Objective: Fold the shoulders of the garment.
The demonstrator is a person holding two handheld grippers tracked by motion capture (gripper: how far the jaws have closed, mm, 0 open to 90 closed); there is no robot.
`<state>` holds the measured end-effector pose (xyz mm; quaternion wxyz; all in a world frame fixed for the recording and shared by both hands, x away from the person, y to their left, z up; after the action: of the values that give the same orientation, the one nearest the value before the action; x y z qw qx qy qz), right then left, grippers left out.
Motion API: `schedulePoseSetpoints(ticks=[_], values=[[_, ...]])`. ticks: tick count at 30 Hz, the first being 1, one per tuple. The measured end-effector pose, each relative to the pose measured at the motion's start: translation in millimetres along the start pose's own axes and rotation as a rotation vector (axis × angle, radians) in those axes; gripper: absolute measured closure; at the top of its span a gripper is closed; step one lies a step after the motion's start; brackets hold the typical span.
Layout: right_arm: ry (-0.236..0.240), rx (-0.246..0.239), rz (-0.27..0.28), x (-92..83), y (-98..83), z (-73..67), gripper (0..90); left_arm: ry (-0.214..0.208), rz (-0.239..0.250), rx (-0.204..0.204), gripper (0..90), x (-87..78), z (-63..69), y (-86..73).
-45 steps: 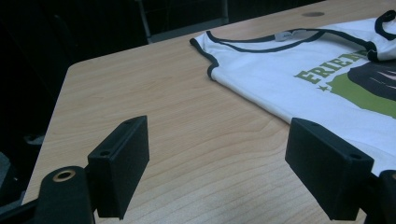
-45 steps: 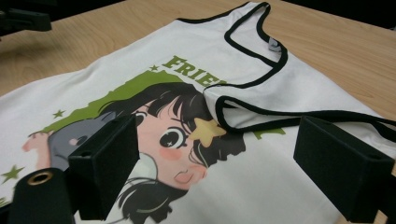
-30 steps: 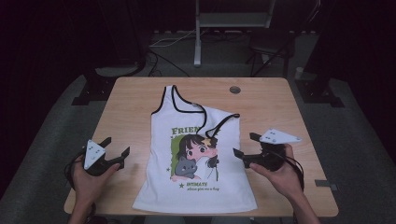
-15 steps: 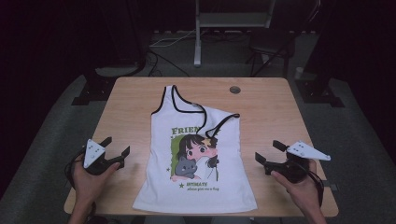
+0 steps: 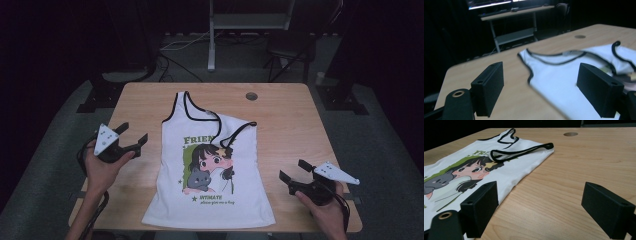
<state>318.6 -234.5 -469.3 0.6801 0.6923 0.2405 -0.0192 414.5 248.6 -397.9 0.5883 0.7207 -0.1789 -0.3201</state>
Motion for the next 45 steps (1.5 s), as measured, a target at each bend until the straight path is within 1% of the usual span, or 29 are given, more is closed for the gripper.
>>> schedulePoseSetpoints(ticks=[1,3,5,6,7,9,10,12,13,14,15,17,18,19,22,23,25,27,30,31,35,36,38,39,42,45], values=[[0.000,-0.001,0.001,-0.1,0.0,-0.1,13.4,-0.009,0.002,0.008,21.4,6.9,-1.8,8.3],[0.002,0.001,-0.001,-0.3,-0.2,-0.4,13.4,-0.038,0.000,-0.008,21.4,18.4,-3.6,18.9],[0.000,0.002,0.002,-0.3,0.0,0.3,13.4,-0.066,-0.025,-0.019,21.4,31.3,-6.0,26.7],[0.000,0.002,0.002,-0.3,0.0,0.3,13.4,-0.066,-0.025,-0.019,21.4,31.3,-6.0,26.7],[0.001,0.001,0.005,-0.1,0.1,0.7,13.4,-0.077,-0.035,-0.034,21.4,39.0,-7.5,30.3],[-0.002,0.000,0.007,-0.2,0.3,0.6,13.4,-0.085,-0.060,-0.024,21.4,50.7,-11.2,35.1],[0.000,-0.007,0.008,-0.2,0.3,0.1,13.4,-0.095,-0.064,-0.030,21.4,55.5,-12.5,36.4],[0.006,-0.012,0.005,-0.2,0.0,-0.9,13.4,-0.097,-0.085,-0.056,21.4,68.4,-17.2,38.2],[0.009,-0.013,0.004,0.0,0.0,-0.9,13.4,-0.103,-0.091,-0.076,21.4,77.6,-21.1,39.0],[0.009,-0.010,0.002,0.2,0.1,-0.7,13.4,-0.097,-0.097,-0.081,21.4,83.3,-24.1,39.6],[0.009,-0.010,0.004,0.4,0.2,-0.5,13.4,-0.091,-0.104,-0.077,21.4,89.6,-28.0,40.4],[0.012,-0.013,0.006,0.4,0.3,-1.1,13.4,-0.097,-0.109,-0.094,21.4,96.4,-31.5,41.4],[0.012,-0.014,0.007,0.2,0.3,-1.2,13.4,-0.093,-0.113,-0.096,21.4,100.6,-34.1,42.4],[0.013,-0.015,0.008,0.0,0.3,-1.2,13.4,-0.096,-0.122,-0.095,21.4,105.4,-36.6,43.3],[0.018,-0.005,0.011,-0.4,0.6,-1.0,13.4,-0.115,-0.130,-0.100,21.4,116.6,-41.4,46.2],[0.019,-0.003,0.010,-0.4,0.6,-1.0,13.4,-0.118,-0.130,-0.111,21.4,120.5,-43.1,46.9],[0.019,-0.008,0.008,-0.2,0.4,-1.3,13.4,-0.115,-0.140,-0.111,21.4,127.2,-47.3,47.5],[0.022,-0.015,0.008,0.3,0.4,-1.7,13.4,-0.120,-0.136,-0.121,21.4,137.1,-51.8,48.7],[0.024,-0.013,0.008,0.5,0.5,-2.1,13.4,-0.118,-0.156,-0.121,21.4,149.6,-57.0,47.6],[0.026,-0.013,0.008,0.4,0.5,-2.1,13.4,-0.118,-0.157,-0.129,21.4,154.4,-58.4,47.0],[0.029,-0.013,0.011,-0.6,0.4,-2.4,13.4,-0.110,-0.192,-0.126,21.5,173.2,-62.2,41.9],[0.033,-0.017,0.011,-0.8,0.2,-2.8,13.4,-0.108,-0.196,-0.131,21.4,176.4,-62.6,41.1],[0.032,-0.018,0.012,-1.1,0.2,-2.9,13.4,-0.110,-0.201,-0.160,21.5,185.6,-63.8,37.6],[0.032,-0.017,0.013,-1.3,0.2,-3.0,13.4,-0.109,-0.206,-0.166,21.5,188.6,-64.5,35.8],[0.034,-0.017,0.017,-2.0,0.2,-3.2,13.4,-0.087,-0.243,-0.155,21.4,200.9,-68.4,27.9],[0.035,-0.021,0.020,-2.5,0.2,-3.8,13.4,-0.072,-0.253,-0.164,21.5,210.9,-73.8,24.0]])
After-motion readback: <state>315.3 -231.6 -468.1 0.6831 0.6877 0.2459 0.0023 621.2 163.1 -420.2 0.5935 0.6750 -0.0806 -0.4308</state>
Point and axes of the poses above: each handheld gripper's, and its own axes: x roughly forward along the jaws, y roughly out of its top, z roughly to its right, the point moved 8 cm from there along x, roughly forward along the jaws, and after that the axes turned 13 degrees about -y, right-handed, at the moved point
